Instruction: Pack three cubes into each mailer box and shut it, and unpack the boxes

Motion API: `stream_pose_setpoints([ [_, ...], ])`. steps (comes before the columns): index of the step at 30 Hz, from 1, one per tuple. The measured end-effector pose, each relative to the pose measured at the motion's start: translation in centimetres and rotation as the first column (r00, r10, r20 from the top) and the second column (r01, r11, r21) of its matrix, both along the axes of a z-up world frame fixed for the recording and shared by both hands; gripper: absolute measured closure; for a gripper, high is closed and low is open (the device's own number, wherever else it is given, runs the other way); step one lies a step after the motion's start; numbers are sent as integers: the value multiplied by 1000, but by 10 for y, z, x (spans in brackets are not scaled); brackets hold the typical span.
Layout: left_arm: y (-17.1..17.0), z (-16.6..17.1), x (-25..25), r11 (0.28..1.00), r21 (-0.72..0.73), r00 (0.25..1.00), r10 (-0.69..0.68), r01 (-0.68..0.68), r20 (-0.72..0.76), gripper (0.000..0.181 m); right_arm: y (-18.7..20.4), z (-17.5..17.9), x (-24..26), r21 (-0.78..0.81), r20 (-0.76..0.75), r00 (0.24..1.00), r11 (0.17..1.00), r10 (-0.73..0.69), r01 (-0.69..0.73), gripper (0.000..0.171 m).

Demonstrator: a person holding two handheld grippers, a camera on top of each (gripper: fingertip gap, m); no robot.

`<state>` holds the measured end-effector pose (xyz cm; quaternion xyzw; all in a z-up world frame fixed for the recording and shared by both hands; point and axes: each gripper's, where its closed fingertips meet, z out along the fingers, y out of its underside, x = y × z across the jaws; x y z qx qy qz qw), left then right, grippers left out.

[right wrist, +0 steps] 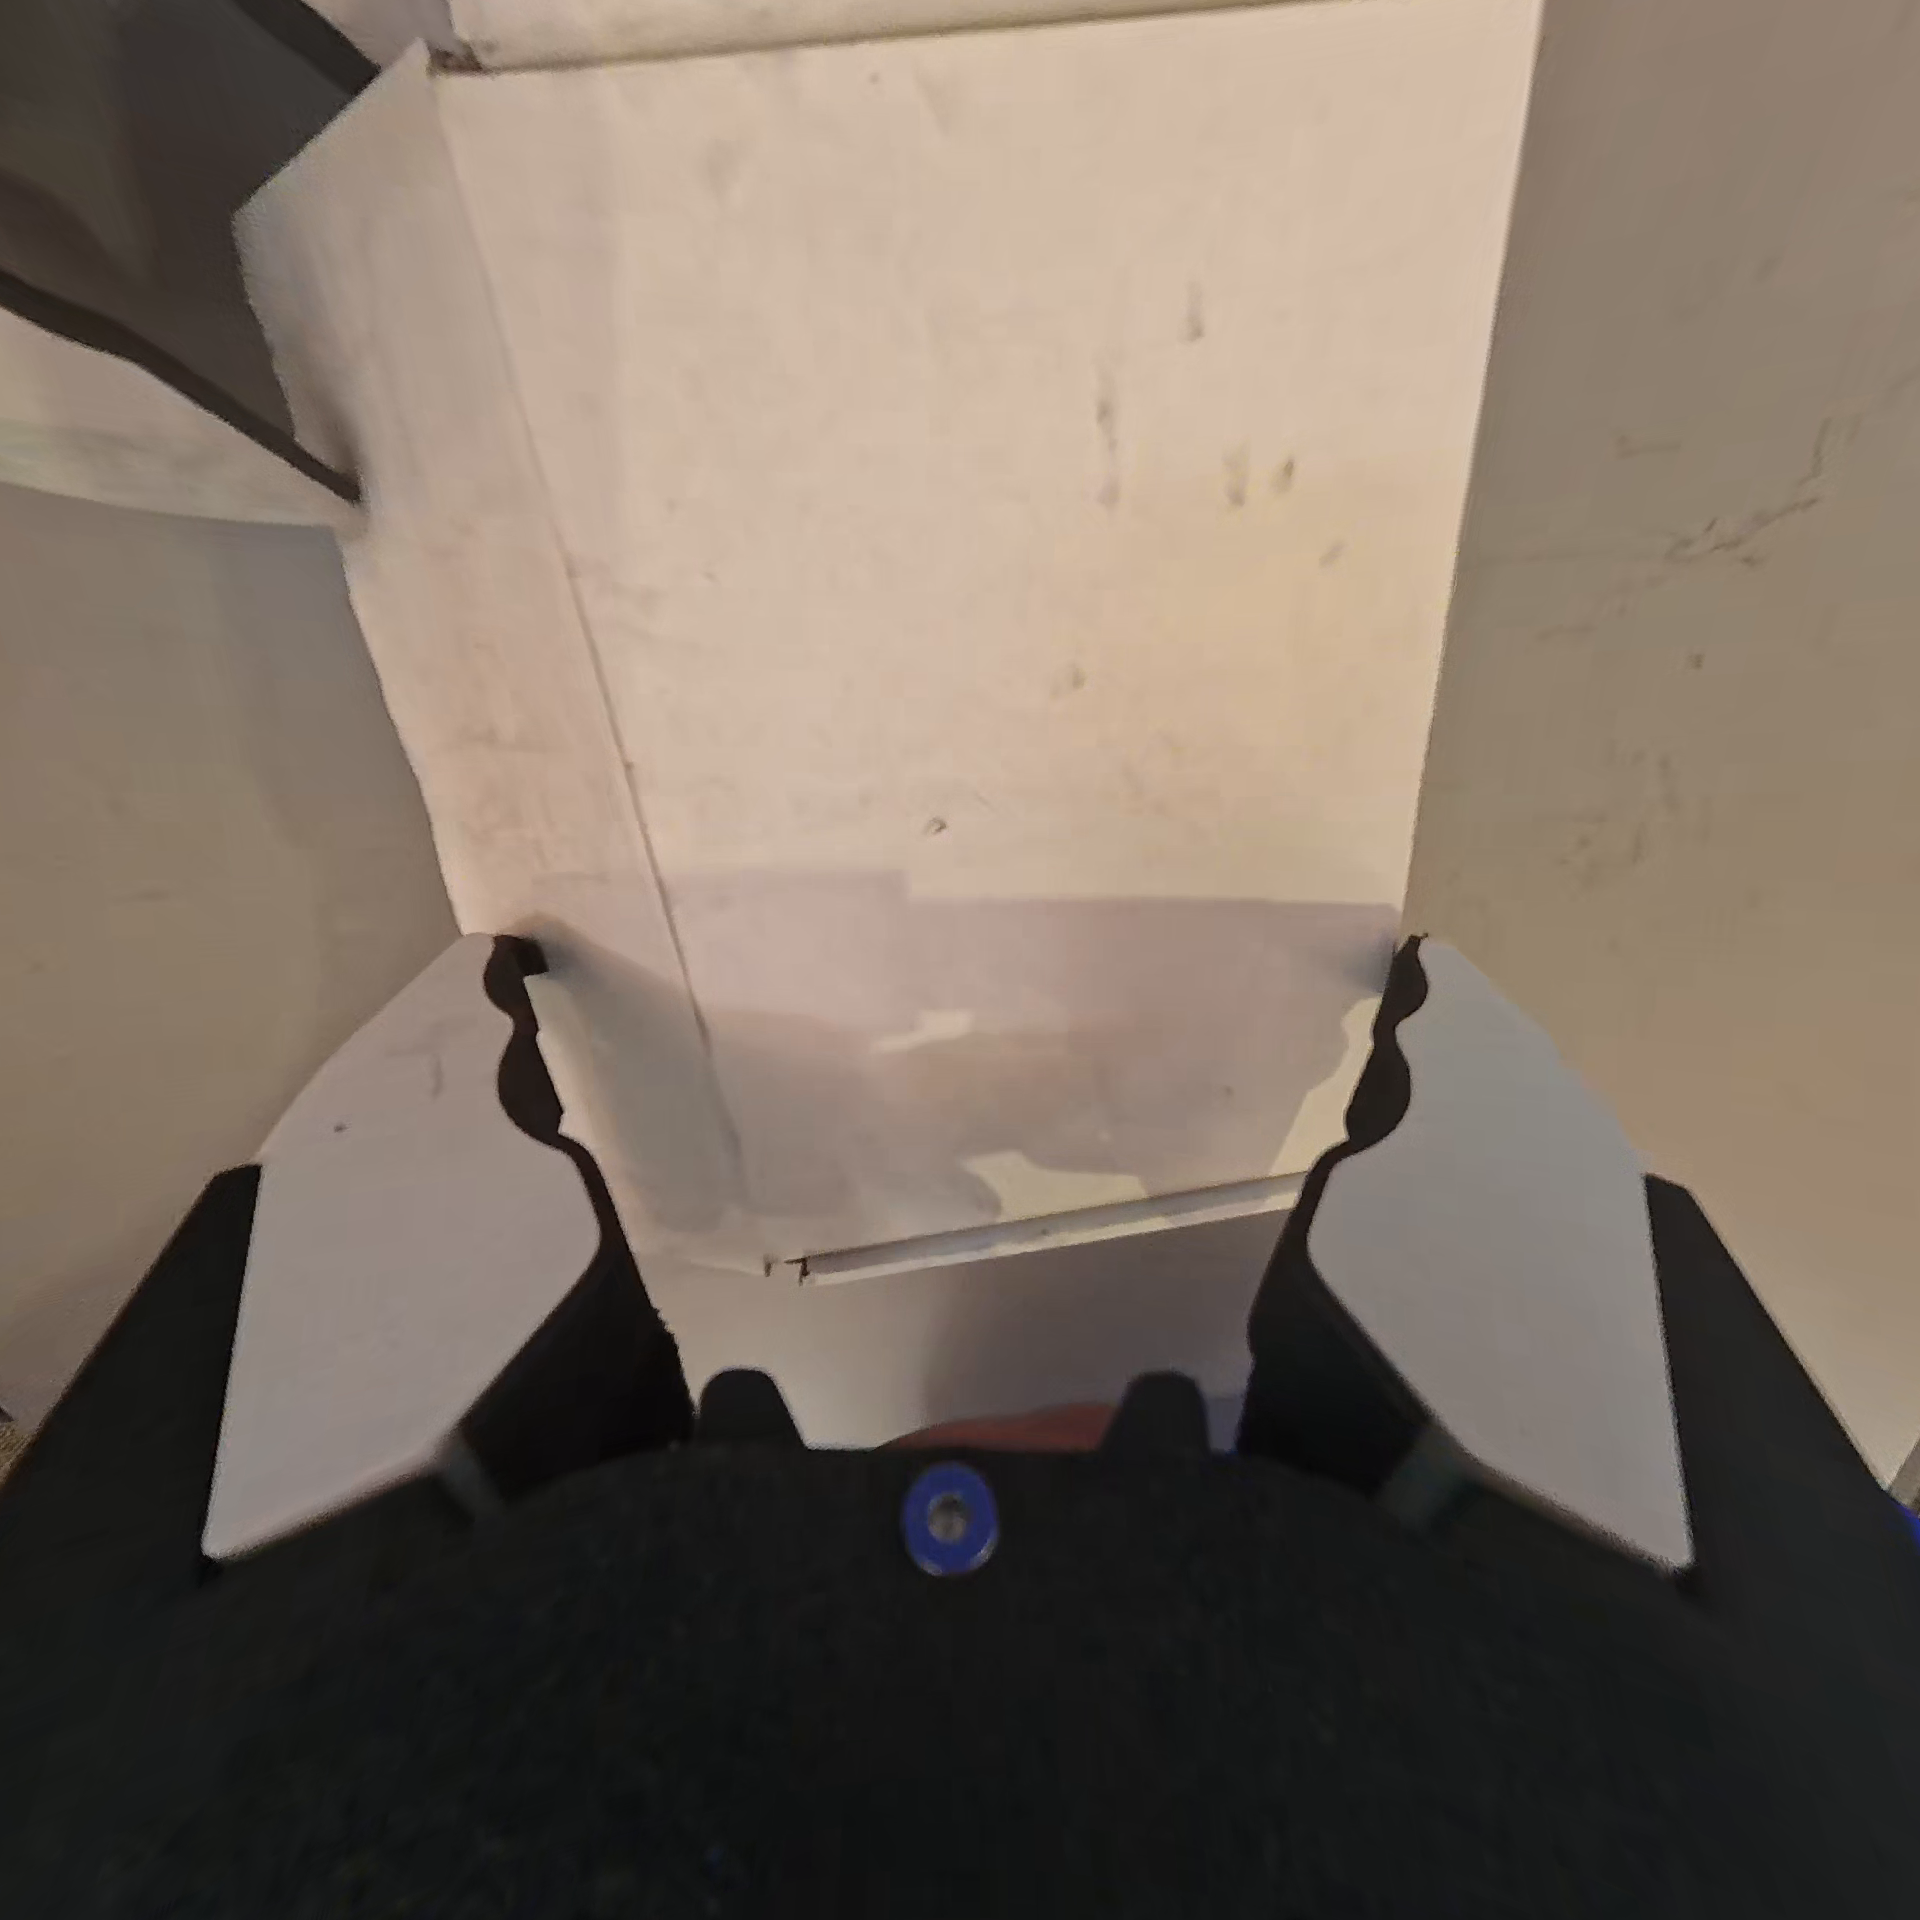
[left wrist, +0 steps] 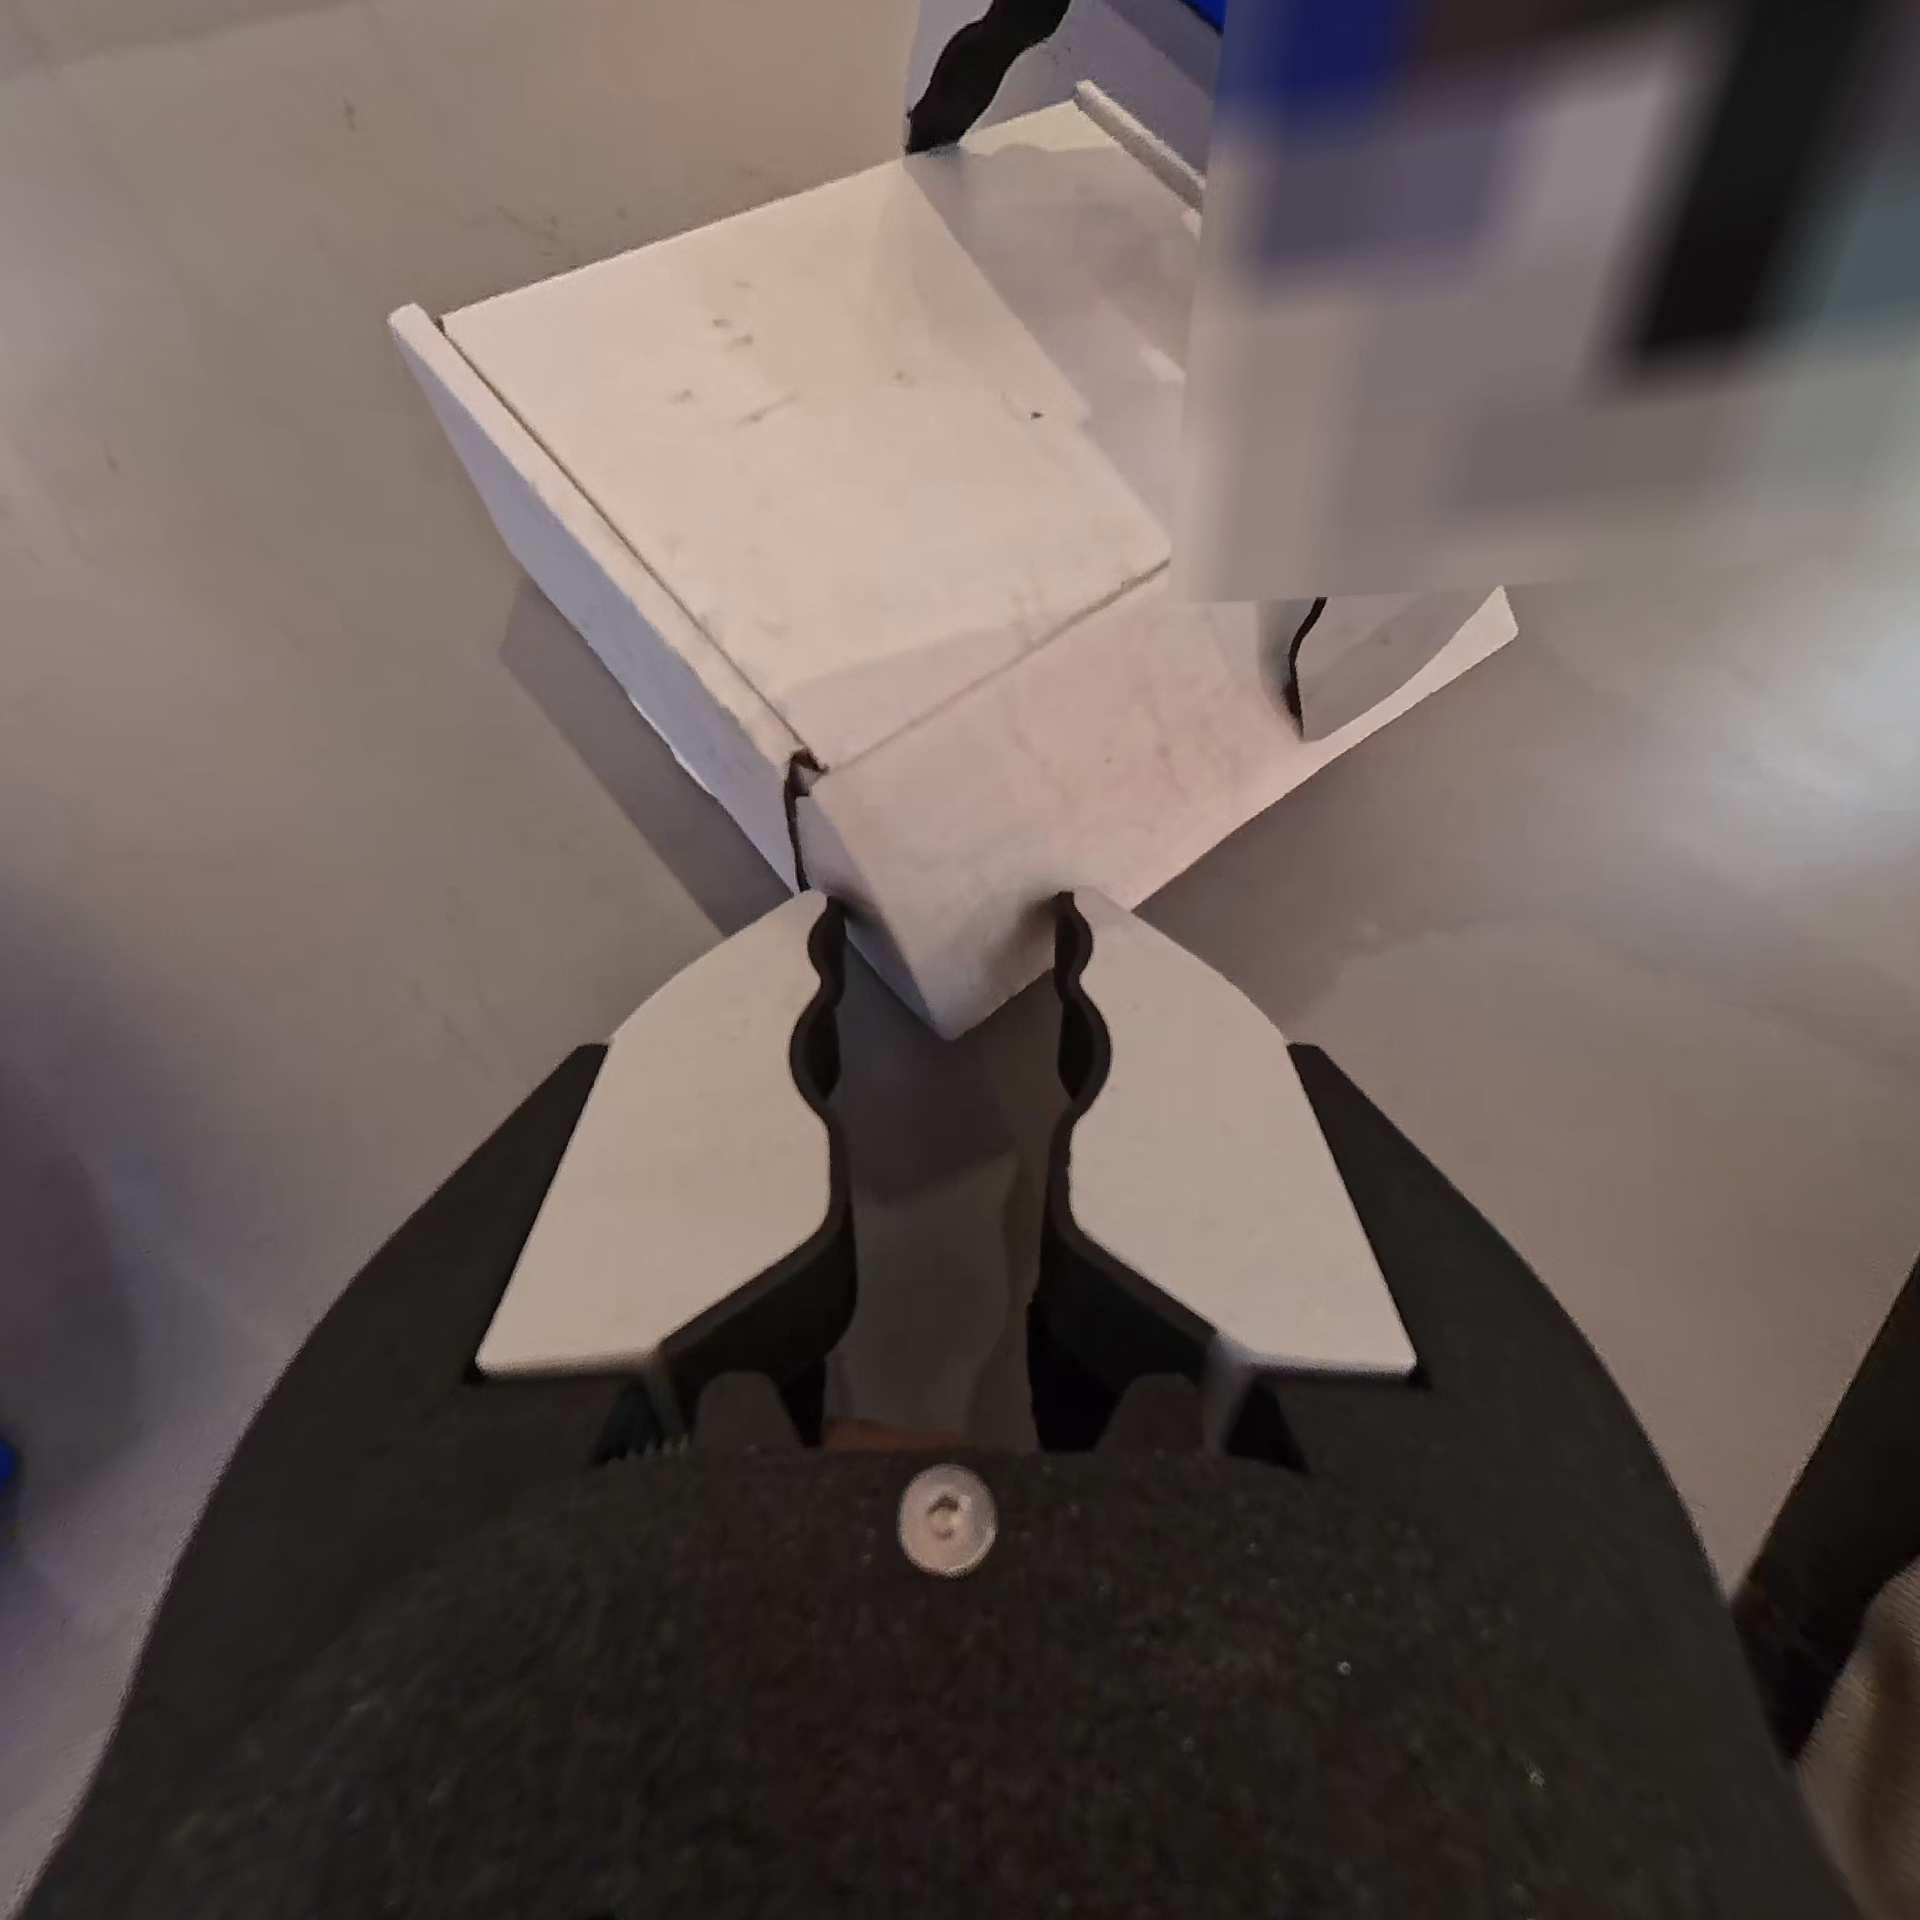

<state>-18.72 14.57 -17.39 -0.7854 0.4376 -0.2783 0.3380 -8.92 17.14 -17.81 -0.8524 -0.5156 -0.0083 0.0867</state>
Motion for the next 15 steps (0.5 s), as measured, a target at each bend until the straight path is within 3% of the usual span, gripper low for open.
stream_pose_setpoints([
  [10, 3, -5, -1, 1000, -3, 1000, 11, -11, -17, 148, 3, -2, 0, 42, 21, 1000, 999, 5, -6, 25],
  [12, 2, -1, -3, 999, -32, 1000, 14, -13, 19, 150, 3, 9, 1, 64, -60, 998, 997, -34, 38, 29],
  [13, 2, 0, -5, 999, -51, 999, 21, -19, 28, 152, 6, 23, 2, 123, -104, 992, 989, -69, 82, 43],
  [15, 2, 2, -7, 998, -68, 999, 15, -12, 38, 158, 3, 59, 3, 245, -244, 963, 954, -111, 173, 53],
])
